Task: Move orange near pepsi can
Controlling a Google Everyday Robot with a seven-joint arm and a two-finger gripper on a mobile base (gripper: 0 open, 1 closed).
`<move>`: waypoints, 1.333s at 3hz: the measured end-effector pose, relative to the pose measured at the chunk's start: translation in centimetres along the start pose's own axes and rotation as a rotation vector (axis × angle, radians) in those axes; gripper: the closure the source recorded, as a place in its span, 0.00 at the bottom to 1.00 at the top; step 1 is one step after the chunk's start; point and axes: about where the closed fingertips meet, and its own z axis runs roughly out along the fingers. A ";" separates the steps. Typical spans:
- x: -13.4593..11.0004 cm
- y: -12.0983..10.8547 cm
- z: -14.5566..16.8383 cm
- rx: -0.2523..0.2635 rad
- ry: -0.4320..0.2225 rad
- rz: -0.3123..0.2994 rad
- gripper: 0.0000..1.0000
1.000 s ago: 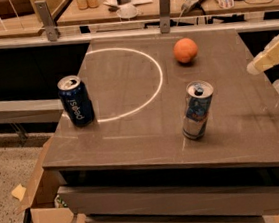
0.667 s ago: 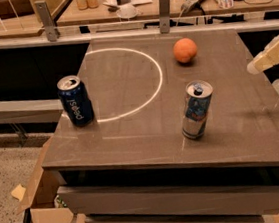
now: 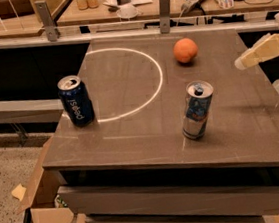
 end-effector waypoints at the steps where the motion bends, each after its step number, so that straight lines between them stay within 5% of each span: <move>1: -0.4 -1.5 2.7 -0.004 -0.080 0.040 0.00; 2: -0.7 -2.8 6.0 -0.035 -0.114 0.052 0.00; 4: -2.4 -3.8 14.0 -0.116 -0.155 -0.016 0.00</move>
Offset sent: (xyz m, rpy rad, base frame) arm 0.1036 0.0093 -0.0416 0.1594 -0.0443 0.0674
